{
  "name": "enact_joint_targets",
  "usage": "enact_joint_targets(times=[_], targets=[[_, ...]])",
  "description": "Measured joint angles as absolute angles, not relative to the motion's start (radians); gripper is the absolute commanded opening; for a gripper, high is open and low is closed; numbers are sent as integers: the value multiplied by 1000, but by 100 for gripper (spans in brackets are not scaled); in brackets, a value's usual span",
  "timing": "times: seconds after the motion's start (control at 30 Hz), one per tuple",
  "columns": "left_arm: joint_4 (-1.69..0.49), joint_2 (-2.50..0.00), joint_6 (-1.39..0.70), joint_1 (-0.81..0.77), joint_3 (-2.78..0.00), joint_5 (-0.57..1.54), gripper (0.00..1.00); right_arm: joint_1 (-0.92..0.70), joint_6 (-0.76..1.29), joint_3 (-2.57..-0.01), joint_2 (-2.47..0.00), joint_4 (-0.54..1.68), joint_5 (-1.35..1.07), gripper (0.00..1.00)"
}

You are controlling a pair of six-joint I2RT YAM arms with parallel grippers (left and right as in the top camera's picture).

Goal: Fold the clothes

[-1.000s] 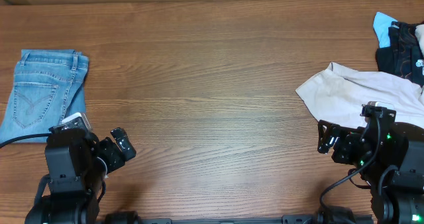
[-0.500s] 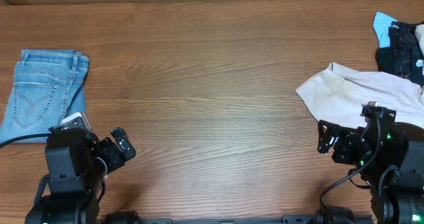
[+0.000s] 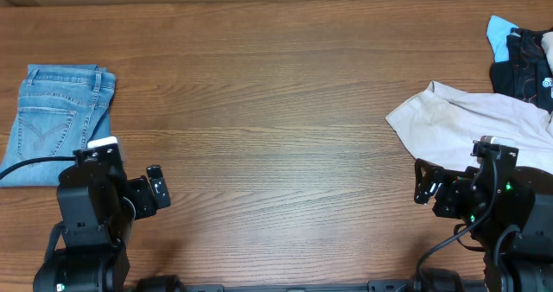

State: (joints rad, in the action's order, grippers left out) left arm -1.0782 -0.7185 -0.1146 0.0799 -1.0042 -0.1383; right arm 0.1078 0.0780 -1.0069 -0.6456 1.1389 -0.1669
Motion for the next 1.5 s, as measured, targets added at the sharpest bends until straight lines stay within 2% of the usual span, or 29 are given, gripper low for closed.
enact_joint_targets(times=[0.67,0.93,1.07,1.33,1.5], targets=[[-1077,-725,-48,80,-1004,-124,100,102,78,-1005,-518,1138,-166,100],[-1077,-725,-47,80,-1003,-123,100,102,78,-829,-329,1127,-168,100],[-1077,-725,-47,80,-1003,-123,100,102,78,-698,-255,989,-173,100],[-1077,-725,-47,80,-1002,-123,100,57,60,-376,-68,448,-173,100],[-1077,-725,-47,80,-1002,-123,100,33,38,-255,-15,255,-152,100]])
